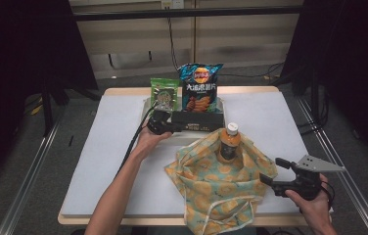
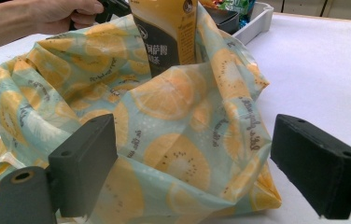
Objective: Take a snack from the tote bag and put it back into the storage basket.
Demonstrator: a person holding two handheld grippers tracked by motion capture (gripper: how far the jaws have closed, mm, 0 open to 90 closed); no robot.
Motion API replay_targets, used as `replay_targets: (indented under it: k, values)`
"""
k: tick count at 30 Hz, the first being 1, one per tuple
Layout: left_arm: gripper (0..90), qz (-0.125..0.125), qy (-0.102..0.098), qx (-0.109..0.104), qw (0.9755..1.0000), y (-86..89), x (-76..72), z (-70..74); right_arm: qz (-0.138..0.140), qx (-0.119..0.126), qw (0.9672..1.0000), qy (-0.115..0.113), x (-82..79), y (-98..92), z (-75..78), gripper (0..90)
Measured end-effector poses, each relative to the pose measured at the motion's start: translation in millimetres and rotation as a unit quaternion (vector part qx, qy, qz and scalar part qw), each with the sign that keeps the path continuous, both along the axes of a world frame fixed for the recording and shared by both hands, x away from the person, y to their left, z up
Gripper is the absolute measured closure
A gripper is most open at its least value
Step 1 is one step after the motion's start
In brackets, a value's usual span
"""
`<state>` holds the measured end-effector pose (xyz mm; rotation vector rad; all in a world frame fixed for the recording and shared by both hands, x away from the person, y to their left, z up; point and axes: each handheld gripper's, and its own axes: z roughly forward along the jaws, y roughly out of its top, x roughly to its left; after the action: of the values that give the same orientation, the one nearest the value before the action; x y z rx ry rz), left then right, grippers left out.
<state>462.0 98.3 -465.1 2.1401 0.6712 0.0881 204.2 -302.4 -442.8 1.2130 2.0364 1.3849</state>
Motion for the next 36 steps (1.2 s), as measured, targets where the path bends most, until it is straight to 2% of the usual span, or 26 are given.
replay_targets:
  k: [3,7,9,11,12,14,15,16,17,19,22,23,25,27,33,36]
  values:
    - [83.2,-0.009,-0.007,-0.005,0.9999,3.8,-3.3,5.7,-0.001,0.001,1.0000,0.001,-0.5,0.1,0.5,13.8]
    - [82.2,-0.008,-0.018,-0.016,0.9997,14.5,-4.5,14.2,-0.002,0.000,1.0000,-0.001,-0.1,0.5,0.5,13.9]
    - [89.4,0.000,-0.018,-0.028,0.9994,24.0,-4.6,20.0,-0.001,0.001,1.0000,-0.001,-0.7,1.1,0.9,13.9]
    - [90.0,0.002,-0.020,-0.027,0.9994,27.4,-4.8,22.1,0.000,0.001,1.0000,-0.002,-0.6,1.0,0.9,13.9]
    - [90.0,0.008,-0.026,-0.025,0.9993,29.9,-3.6,22.8,0.000,0.001,1.0000,-0.001,-0.5,0.9,1.0,13.9]
    - [90.0,0.016,-0.019,-0.032,0.9992,36.1,0.3,22.0,-0.001,0.001,1.0000,-0.001,-0.2,0.6,0.9,13.9]
    - [90.0,0.036,-0.016,-0.033,0.9987,41.9,5.6,19.6,-0.001,0.001,1.0000,-0.001,-0.6,0.8,1.1,13.9]
    - [90.0,0.036,-0.016,-0.033,0.9987,41.9,5.6,19.6,-0.001,0.001,1.0000,-0.001,-0.7,0.8,1.2,13.9]
    - [90.0,0.056,-0.010,-0.034,0.9978,46.0,10.6,15.8,-0.001,0.001,1.0000,-0.001,-0.8,0.7,1.2,13.9]
    - [90.0,0.062,-0.010,-0.028,0.9977,47.7,13.5,14.0,0.000,0.001,1.0000,-0.001,-0.8,0.4,1.0,13.9]
    - [90.0,0.084,-0.001,-0.030,0.9960,48.6,18.4,6.9,-0.001,0.003,1.0000,0.000,-0.5,-0.6,0.5,13.9]
    - [90.0,0.079,-0.002,-0.017,0.9967,44.9,19.8,2.3,-0.001,0.002,1.0000,0.000,-0.3,-0.9,0.4,13.9]
    - [90.0,0.080,-0.001,-0.013,0.9967,41.5,19.9,-0.4,0.000,0.003,1.0000,0.000,0.1,-0.9,0.3,13.9]
    - [90.0,0.080,0.004,-0.018,0.9966,40.7,20.0,-1.1,0.000,0.001,1.0000,-0.001,0.2,-0.7,0.2,13.9]
    - [88.3,0.075,0.008,-0.001,0.9972,36.8,20.2,-1.6,0.000,-0.001,1.0000,0.002,0.8,-0.4,-0.7,13.9]
    - [88.6,0.069,0.008,-0.005,0.9976,35.7,19.9,-0.7,-0.001,0.000,1.0000,0.002,1.4,-0.3,-0.2,13.9]
